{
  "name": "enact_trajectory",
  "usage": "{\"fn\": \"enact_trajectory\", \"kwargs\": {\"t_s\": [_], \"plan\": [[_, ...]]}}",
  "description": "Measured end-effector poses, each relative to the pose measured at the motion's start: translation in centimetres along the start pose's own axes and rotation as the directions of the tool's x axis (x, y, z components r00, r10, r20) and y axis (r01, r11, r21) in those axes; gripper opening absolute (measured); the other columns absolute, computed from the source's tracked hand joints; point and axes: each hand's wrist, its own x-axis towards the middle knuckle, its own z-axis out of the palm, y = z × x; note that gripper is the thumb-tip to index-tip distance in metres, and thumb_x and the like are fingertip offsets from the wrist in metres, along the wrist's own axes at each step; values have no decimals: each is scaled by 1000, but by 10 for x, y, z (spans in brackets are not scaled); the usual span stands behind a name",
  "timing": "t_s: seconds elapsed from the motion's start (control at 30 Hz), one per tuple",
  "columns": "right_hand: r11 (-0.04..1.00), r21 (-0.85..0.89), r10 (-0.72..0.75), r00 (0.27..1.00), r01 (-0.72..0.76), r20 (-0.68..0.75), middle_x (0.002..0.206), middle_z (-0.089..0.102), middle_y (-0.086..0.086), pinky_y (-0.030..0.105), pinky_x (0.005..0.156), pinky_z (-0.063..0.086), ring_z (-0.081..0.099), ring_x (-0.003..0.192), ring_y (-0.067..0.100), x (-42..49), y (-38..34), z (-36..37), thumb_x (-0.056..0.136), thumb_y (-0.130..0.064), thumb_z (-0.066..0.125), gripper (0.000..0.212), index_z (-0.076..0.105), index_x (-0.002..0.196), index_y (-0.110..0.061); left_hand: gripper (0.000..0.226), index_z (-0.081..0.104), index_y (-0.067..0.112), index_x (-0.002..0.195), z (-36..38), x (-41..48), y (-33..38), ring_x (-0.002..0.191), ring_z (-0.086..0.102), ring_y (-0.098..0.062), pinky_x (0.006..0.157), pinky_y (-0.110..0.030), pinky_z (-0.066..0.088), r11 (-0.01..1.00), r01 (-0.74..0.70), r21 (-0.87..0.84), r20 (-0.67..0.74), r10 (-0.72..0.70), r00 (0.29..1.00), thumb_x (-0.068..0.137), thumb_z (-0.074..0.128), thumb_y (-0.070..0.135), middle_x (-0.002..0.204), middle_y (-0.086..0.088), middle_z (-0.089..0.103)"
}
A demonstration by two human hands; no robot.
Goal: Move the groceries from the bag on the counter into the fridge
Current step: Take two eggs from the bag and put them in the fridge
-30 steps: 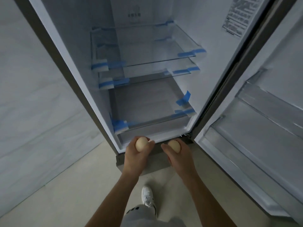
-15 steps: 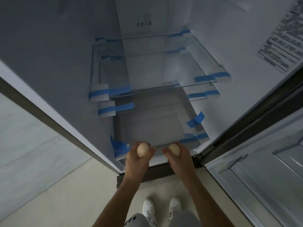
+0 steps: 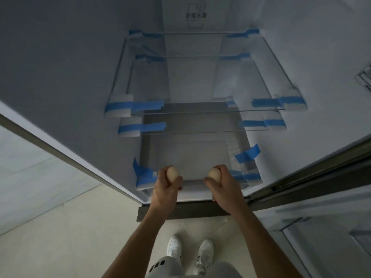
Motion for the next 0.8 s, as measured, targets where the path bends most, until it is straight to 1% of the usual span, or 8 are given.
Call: {"fn": "enact_trajectory", "kwargs": {"t_s": [0.07, 0.13, 0.27, 0.37, 0.43, 0.53, 0.7, 0.8], "plan": [[993, -111, -48, 999, 48, 5, 89, 58, -9, 15, 59, 48, 62, 72, 8, 12, 5, -3, 95, -34, 67, 29, 46, 112, -25, 33, 45, 31, 121, 4, 12, -5, 92, 65, -24, 65, -27, 54, 996, -17, 90, 8, 17, 1000, 94, 63, 26, 118, -9, 48], [973, -219, -79, 997, 75, -9, 89, 58, -11, 17, 65, 48, 61, 74, 7, 23, 11, -4, 93, -39, 69, 33, 45, 112, -27, 37, 46, 34, 121, 7, 23, -9, 95, 63, -25, 72, -32, 58, 980, -45, 193, -6, 47, 999, 90, 68, 32, 119, -6, 47], [917, -392, -94, 994, 65, -53, 91, 64, -5, 32, 73, 57, 66, 79, 15, 42, 21, -2, 90, -49, 69, 42, 44, 114, -25, 48, 52, 23, 125, 14, 40, -10, 88, 52, -10, 67, -12, 40, 904, -114, 411, -50, 147, 988, 85, 72, 39, 114, 1, 49], [875, -481, -87, 994, 44, -67, 93, 66, -2, 35, 72, 58, 67, 79, 18, 51, 25, 3, 90, -53, 66, 45, 44, 116, -24, 55, 53, 17, 125, 18, 51, -15, 88, 53, -11, 68, -13, 40, 886, -119, 449, -79, 172, 982, 81, 76, 41, 113, -1, 54], [846, -530, -104, 993, 55, -64, 93, 67, -1, 35, 72, 58, 67, 79, 18, 55, 27, 7, 91, -54, 65, 46, 45, 117, -22, 52, 57, 14, 119, 21, 55, -18, 82, 51, -10, 66, -16, 40, 867, -124, 483, -89, 189, 978, 80, 77, 41, 108, -1, 55], [819, -572, -111, 991, 48, -77, 95, 68, 0, 35, 71, 57, 67, 81, 19, 60, 32, 9, 90, -53, 66, 47, 46, 118, -21, 48, 62, 11, 111, 26, 59, -24, 81, 55, -15, 68, -23, 42, 846, -137, 515, -105, 221, 969, 76, 81, 38, 102, -2, 58], [798, -601, -113, 989, 34, -95, 97, 70, 3, 34, 68, 56, 69, 82, 22, 67, 41, 9, 90, -55, 65, 52, 46, 121, -19, 48, 64, 9, 109, 31, 62, -36, 76, 52, -11, 58, -9, 34, 853, -131, 505, -131, 226, 965, 74, 84, 34, 99, 0, 57], [788, -614, -130, 986, 39, -105, 94, 70, 4, 35, 67, 57, 70, 81, 23, 68, 47, 11, 90, -55, 65, 52, 47, 120, -17, 49, 63, 10, 109, 32, 62, -41, 76, 54, -12, 58, -8, 35, 859, -149, 490, -131, 241, 962, 73, 84, 34, 99, 2, 55]]}}
